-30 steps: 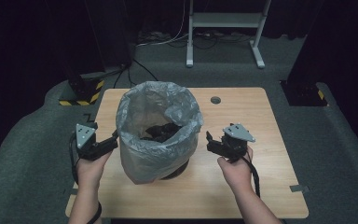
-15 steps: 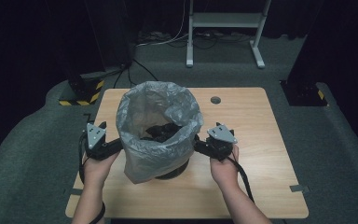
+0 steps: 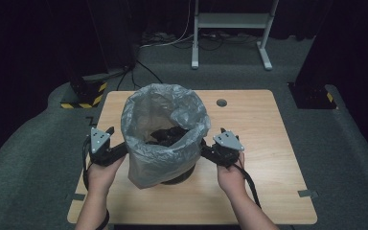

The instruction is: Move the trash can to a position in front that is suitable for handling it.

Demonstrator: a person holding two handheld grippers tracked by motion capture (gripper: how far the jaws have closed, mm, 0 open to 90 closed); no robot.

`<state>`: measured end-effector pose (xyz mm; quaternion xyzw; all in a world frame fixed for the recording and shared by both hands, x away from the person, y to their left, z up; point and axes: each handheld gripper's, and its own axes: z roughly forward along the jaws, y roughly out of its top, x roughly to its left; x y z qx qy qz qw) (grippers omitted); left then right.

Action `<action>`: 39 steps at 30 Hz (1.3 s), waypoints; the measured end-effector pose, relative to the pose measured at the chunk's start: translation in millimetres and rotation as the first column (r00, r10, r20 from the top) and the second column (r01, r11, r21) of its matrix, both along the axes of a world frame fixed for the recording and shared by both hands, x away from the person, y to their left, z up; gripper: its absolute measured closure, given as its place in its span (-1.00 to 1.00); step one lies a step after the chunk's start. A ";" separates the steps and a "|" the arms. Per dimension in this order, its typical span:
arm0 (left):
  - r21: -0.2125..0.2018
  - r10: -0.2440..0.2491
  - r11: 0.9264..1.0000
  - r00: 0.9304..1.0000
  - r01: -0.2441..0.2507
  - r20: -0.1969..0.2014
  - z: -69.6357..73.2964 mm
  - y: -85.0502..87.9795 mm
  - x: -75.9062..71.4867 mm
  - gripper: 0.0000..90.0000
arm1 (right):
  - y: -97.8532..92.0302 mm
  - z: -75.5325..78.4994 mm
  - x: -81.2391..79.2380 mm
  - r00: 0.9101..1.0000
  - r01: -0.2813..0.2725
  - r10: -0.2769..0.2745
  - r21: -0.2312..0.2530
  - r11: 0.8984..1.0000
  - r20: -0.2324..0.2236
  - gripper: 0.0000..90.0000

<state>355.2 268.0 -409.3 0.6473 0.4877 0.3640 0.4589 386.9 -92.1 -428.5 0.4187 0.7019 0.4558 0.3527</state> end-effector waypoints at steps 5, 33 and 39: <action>0.000 -0.013 1.000 1.000 0.013 -0.003 0.4 -3.4 -1.7 -0.29 | -4.7 -0.5 -0.7 1.000 0.004 -0.004 0.020 1.000 -0.001 -0.44; 0.024 -0.079 0.997 0.997 0.080 -0.010 3.0 -42.1 -8.2 -0.25 | -44.2 -5.0 -10.8 1.000 0.018 -0.018 0.048 0.999 0.014 -0.40; 0.032 -0.083 0.996 0.997 0.083 -0.002 2.8 -48.2 -7.7 -0.25 | -51.5 -6.5 -11.5 0.999 0.041 -0.042 0.058 0.997 0.010 -0.40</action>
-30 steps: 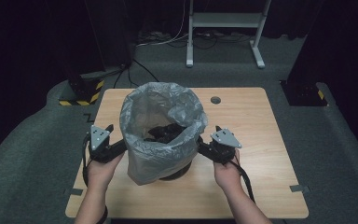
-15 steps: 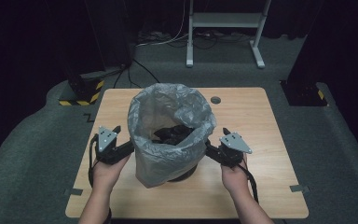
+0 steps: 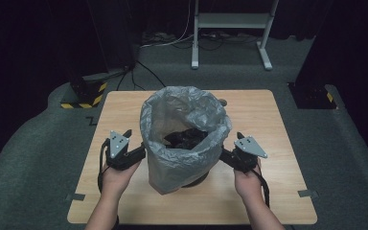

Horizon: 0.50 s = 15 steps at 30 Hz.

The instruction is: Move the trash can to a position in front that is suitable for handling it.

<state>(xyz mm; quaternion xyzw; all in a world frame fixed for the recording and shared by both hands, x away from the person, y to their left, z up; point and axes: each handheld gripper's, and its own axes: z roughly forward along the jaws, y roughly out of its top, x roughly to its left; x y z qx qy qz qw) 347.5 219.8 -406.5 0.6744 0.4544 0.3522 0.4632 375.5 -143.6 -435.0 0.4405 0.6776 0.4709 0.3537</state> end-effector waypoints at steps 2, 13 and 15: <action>0.001 -0.003 1.000 1.000 0.003 0.002 0.6 -2.2 0.7 -0.25 | -1.7 -1.2 0.0 1.000 0.005 -0.005 0.003 1.000 -0.004 -0.40; -0.007 -0.052 0.999 0.999 0.052 -0.003 -0.6 -16.6 6.6 -0.25 | -18.5 -4.3 -2.4 0.999 0.033 -0.033 0.018 0.999 -0.028 -0.41; -0.009 -0.059 0.998 0.998 0.059 -0.005 -0.7 -18.0 7.2 -0.25 | -20.3 -4.0 -2.8 0.999 0.039 -0.039 0.017 0.999 -0.031 -0.41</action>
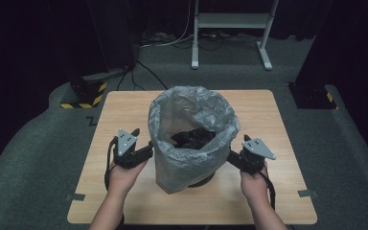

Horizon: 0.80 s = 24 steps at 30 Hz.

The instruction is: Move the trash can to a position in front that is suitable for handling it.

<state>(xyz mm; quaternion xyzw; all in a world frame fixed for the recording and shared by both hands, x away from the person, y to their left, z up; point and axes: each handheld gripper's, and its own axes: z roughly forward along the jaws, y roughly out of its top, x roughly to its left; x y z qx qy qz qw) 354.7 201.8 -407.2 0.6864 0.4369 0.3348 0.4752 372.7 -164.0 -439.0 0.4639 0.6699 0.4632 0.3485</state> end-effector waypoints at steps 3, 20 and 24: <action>0.001 -0.017 1.000 1.000 0.017 0.002 0.0 -8.2 1.8 -0.25 | -7.9 0.1 -0.2 1.000 0.020 -0.020 0.001 1.000 0.000 -0.41; -0.014 -0.081 0.997 0.997 0.081 -0.006 -2.8 -45.7 9.6 -0.27 | -45.1 -4.7 -2.9 0.993 0.113 -0.112 0.036 0.993 -0.023 -0.44; -0.016 -0.094 0.995 0.996 0.094 -0.005 -3.1 -52.2 11.2 -0.27 | -51.3 -5.0 -4.6 0.991 0.130 -0.130 0.033 0.991 -0.022 -0.43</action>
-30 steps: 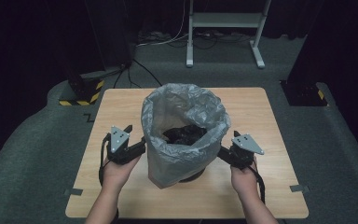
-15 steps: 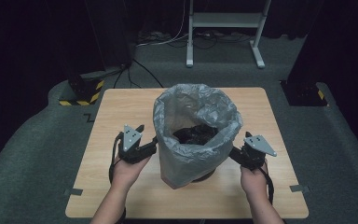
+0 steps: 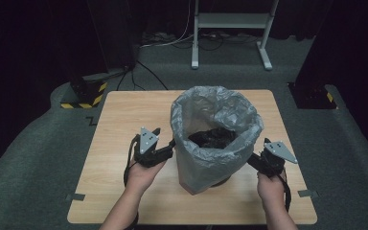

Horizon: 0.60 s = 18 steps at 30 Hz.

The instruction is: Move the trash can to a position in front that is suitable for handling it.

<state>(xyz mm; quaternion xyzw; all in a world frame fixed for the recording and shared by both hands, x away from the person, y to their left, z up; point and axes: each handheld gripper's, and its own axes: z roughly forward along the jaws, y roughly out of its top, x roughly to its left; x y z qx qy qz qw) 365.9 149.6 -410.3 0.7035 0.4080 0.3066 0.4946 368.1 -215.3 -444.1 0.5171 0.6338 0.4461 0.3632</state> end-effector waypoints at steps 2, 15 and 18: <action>-0.004 -0.006 1.000 1.000 0.006 0.003 -0.7 -4.5 1.0 -0.27 | -3.9 0.0 -1.2 1.000 0.012 -0.011 -0.004 1.000 0.004 -0.43; -0.029 -0.040 0.999 0.999 0.040 0.001 -5.9 -28.2 12.5 -0.27 | -26.8 -3.1 2.9 0.996 0.087 -0.087 0.028 0.996 -0.012 -0.40; -0.045 -0.031 0.999 0.999 0.031 -0.009 -7.3 -29.5 16.1 -0.27 | -26.9 -3.5 5.5 0.996 0.091 -0.091 0.028 0.995 -0.009 -0.40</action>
